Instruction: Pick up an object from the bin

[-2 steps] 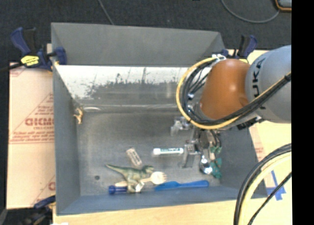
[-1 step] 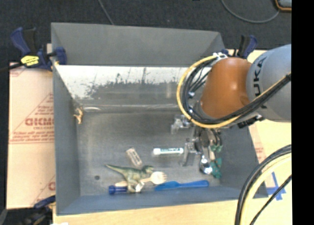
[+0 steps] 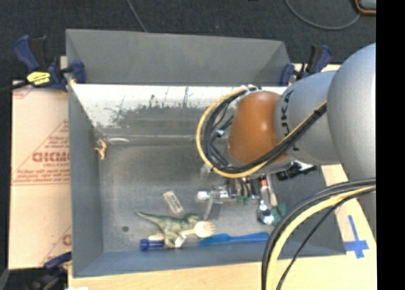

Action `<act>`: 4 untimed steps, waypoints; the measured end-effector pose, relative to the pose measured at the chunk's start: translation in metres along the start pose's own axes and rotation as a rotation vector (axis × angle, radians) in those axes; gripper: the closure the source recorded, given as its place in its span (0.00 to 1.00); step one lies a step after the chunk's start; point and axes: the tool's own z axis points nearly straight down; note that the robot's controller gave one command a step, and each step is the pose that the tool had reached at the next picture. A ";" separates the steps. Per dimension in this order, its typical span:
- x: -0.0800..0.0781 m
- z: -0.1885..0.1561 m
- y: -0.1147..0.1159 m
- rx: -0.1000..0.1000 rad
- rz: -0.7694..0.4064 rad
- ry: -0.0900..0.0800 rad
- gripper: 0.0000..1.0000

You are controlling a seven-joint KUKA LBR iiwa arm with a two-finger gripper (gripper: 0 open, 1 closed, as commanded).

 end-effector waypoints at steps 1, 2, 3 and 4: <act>-0.007 -0.060 -0.004 0.002 -0.106 -0.008 0.00; 0.000 -0.005 -0.001 0.001 -0.013 0.000 0.00; -0.008 -0.002 0.003 0.002 -0.075 -0.014 0.00; -0.002 -0.005 -0.002 0.001 -0.019 -0.003 1.00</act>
Offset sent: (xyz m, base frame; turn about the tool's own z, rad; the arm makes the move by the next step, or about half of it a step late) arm -0.0004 -0.0008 0.0045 -0.0107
